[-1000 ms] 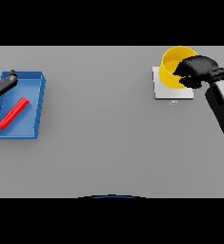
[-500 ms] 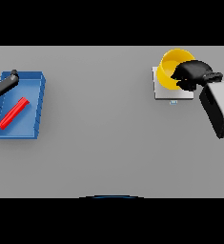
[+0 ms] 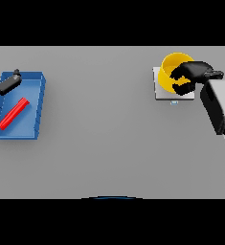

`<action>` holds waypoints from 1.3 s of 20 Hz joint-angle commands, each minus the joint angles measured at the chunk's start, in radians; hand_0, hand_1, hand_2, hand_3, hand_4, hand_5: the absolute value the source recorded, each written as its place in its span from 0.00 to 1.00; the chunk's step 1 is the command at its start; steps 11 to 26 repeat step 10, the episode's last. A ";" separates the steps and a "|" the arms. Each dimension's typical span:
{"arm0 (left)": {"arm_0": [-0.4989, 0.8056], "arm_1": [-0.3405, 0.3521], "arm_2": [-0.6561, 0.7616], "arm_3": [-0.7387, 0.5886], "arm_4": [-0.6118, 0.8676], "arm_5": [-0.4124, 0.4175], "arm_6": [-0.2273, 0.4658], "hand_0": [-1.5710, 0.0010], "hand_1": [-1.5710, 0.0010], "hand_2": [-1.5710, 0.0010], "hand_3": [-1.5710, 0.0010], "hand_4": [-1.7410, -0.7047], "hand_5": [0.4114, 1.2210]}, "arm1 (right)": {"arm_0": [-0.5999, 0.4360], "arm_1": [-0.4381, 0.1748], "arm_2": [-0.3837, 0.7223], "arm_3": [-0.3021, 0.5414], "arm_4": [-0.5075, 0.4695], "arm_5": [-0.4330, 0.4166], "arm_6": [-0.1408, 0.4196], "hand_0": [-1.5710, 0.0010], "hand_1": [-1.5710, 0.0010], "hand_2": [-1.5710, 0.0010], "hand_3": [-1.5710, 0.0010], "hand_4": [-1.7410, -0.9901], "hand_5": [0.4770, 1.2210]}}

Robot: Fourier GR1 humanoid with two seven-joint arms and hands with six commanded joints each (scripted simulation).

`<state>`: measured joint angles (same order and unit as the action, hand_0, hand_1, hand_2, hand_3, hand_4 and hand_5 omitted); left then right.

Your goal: Pick up the red beaker and tilt it to pour out 1 green nut into yellow bowl. Pick up the yellow bowl and place it on the metallic measuring scale.

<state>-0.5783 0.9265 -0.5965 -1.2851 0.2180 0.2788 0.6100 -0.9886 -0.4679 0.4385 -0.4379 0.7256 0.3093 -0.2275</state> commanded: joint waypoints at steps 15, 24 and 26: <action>-0.007 -0.012 0.004 0.011 0.005 -0.001 -0.015 1.00 1.00 1.00 1.00 0.89 0.40 | -0.032 0.012 0.030 0.065 0.036 0.016 -0.051 0.97 0.97 0.93 0.78 0.58 0.34; -0.007 -0.012 0.004 0.011 0.005 -0.001 -0.015 1.00 1.00 1.00 1.00 0.89 0.40 | -0.032 0.012 0.030 0.065 0.036 0.016 -0.051 0.97 0.97 0.93 0.78 0.58 0.34; -0.007 -0.012 0.004 0.011 0.005 -0.001 -0.015 1.00 1.00 1.00 1.00 0.89 0.40 | -0.032 0.012 0.030 0.065 0.036 0.016 -0.051 0.97 0.97 0.93 0.78 0.58 0.34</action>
